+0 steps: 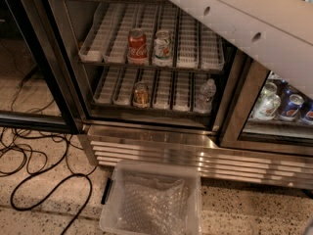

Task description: Pick green can from top shelf of fridge

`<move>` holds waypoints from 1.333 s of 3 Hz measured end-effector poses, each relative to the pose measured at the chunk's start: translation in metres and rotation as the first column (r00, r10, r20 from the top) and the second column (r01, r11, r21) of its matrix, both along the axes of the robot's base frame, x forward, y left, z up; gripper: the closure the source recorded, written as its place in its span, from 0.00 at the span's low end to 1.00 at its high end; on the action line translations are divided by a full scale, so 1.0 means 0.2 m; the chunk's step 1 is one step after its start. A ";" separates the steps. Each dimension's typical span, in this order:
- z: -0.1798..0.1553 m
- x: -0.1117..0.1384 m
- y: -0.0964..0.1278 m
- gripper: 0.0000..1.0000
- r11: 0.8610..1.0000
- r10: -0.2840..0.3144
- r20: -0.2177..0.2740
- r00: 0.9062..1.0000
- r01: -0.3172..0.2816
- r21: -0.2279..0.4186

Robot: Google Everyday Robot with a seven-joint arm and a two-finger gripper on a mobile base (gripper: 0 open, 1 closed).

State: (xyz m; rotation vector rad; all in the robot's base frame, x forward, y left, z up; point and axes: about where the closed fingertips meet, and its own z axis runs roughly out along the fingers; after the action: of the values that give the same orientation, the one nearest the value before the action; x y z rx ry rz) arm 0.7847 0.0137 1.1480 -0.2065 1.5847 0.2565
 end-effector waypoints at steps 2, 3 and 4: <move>-0.21 -0.27 -0.02 1.00 0.995 0.008 -0.215 0.977 0.015 0.103; -0.34 -0.54 0.02 1.00 0.988 0.039 -0.347 0.937 0.016 0.155; -0.45 -0.72 0.05 1.00 0.983 0.076 -0.445 0.892 0.008 0.183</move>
Offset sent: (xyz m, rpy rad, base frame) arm -0.1194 -0.0018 -0.0836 0.2118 0.4329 0.0068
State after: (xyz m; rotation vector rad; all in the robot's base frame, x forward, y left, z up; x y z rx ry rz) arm 0.6404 0.0229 1.0575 -0.0314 2.0077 0.5025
